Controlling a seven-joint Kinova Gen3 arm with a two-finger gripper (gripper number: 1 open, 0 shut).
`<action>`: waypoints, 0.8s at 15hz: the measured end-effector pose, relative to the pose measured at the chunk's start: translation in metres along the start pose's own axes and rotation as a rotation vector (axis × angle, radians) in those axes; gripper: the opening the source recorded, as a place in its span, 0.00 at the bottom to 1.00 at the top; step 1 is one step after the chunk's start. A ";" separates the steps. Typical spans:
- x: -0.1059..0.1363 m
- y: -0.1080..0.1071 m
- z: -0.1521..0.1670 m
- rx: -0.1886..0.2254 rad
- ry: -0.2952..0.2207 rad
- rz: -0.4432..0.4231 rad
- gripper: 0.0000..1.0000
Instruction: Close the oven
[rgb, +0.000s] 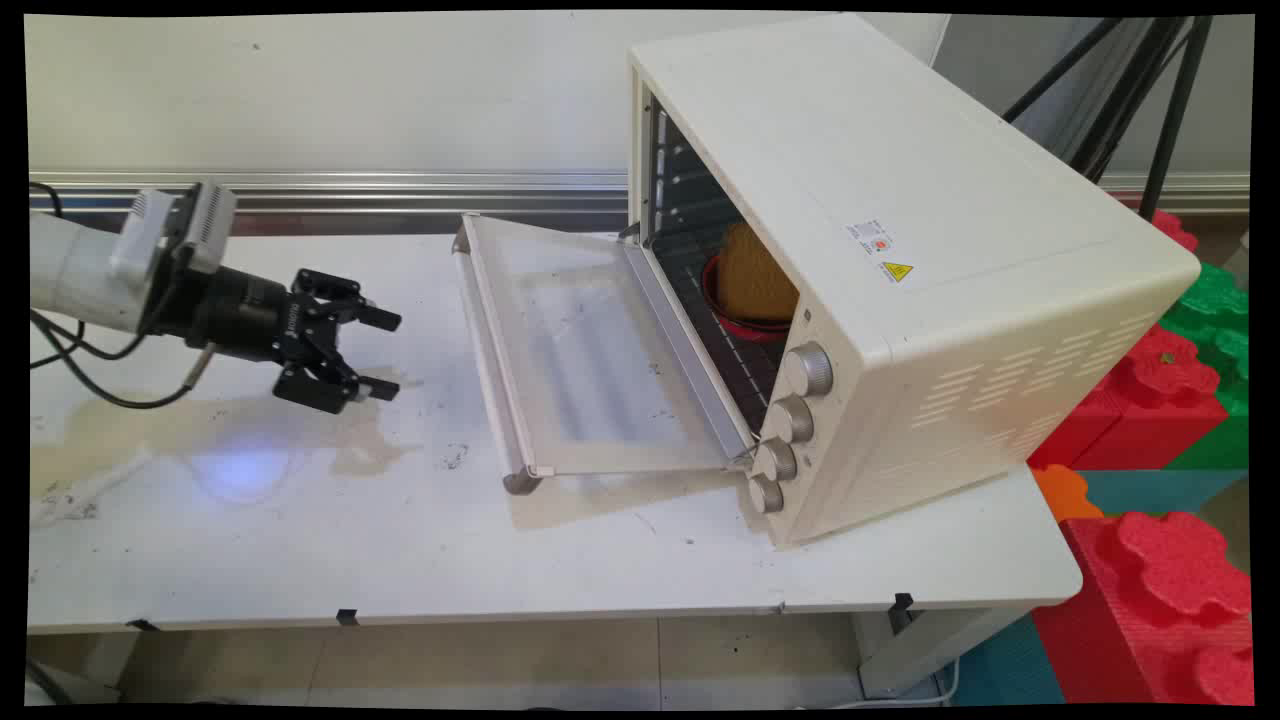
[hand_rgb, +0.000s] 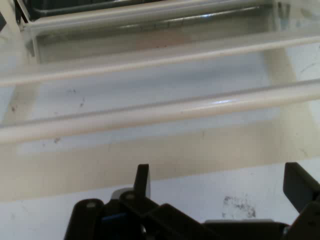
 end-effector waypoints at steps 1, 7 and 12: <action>-0.001 -0.001 0.003 0.000 -0.002 -0.004 1.00; -0.009 -0.007 0.031 -0.001 -0.002 -0.030 1.00; -0.016 -0.012 0.052 -0.002 -0.005 -0.048 1.00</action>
